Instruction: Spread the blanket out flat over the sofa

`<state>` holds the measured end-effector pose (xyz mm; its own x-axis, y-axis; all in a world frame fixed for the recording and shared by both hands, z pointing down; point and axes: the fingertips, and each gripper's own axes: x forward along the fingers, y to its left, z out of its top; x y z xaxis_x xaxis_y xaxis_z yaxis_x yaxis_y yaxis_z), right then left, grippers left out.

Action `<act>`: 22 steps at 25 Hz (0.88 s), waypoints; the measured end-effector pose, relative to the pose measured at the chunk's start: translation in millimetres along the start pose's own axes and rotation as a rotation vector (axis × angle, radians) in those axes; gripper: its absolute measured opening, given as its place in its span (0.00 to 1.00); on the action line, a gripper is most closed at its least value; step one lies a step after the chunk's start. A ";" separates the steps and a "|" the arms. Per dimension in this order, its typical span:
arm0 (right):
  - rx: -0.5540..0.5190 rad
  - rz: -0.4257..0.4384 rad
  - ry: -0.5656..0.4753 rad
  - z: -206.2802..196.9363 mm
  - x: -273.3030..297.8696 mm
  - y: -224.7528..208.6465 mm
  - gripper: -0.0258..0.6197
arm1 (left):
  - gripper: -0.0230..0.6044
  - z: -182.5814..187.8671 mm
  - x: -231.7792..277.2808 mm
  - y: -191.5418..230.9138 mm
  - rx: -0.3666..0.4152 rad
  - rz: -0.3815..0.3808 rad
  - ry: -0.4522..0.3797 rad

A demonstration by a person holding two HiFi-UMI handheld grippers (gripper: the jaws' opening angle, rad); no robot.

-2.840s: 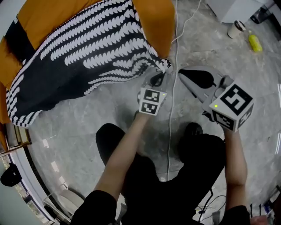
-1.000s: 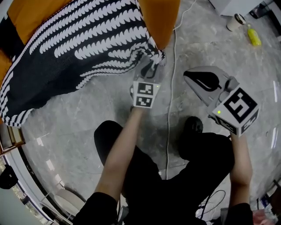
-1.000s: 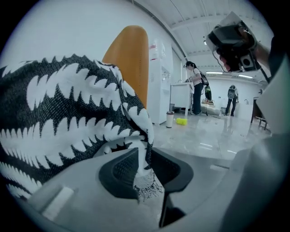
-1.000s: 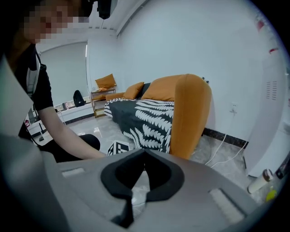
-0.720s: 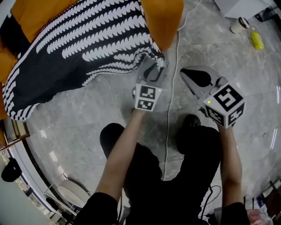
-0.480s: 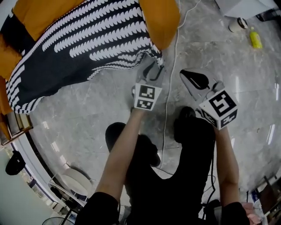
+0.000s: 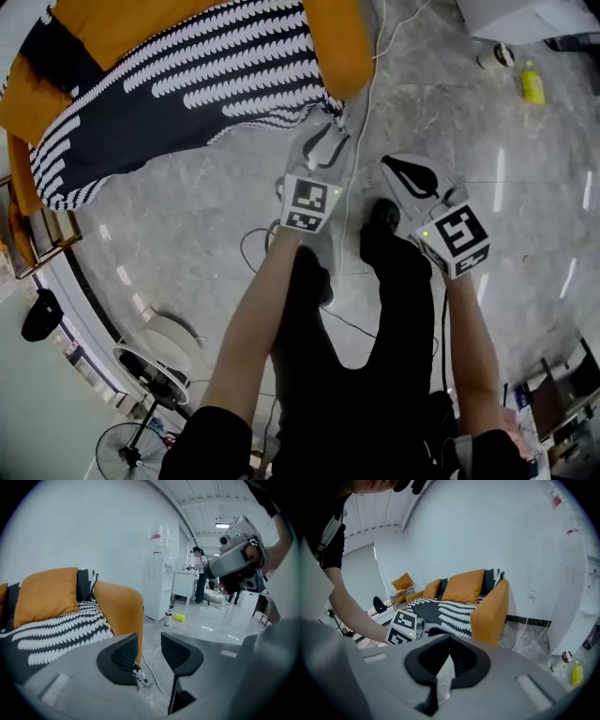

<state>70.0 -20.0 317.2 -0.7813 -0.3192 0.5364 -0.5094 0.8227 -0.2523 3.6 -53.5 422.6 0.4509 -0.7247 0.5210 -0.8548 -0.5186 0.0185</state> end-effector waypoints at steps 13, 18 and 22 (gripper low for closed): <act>0.021 0.011 -0.067 181.9 -131.0 47.4 0.04 | 0.28 225.5 -151.9 -28.2 -0.041 0.030 -0.068; -0.011 0.034 -0.100 217.1 -166.0 68.6 0.04 | 0.25 276.2 -208.5 -37.7 -0.069 0.072 -0.098; -0.010 0.048 -0.108 236.2 -195.4 79.7 0.04 | 0.18 302.4 -242.8 -52.0 -0.106 0.095 -0.098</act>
<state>96.9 -3.1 2.1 -0.8395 -0.3277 0.4335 -0.4670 0.8429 -0.2673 16.2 12.2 37.1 0.3850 -0.8119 0.4388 -0.9149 -0.3983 0.0658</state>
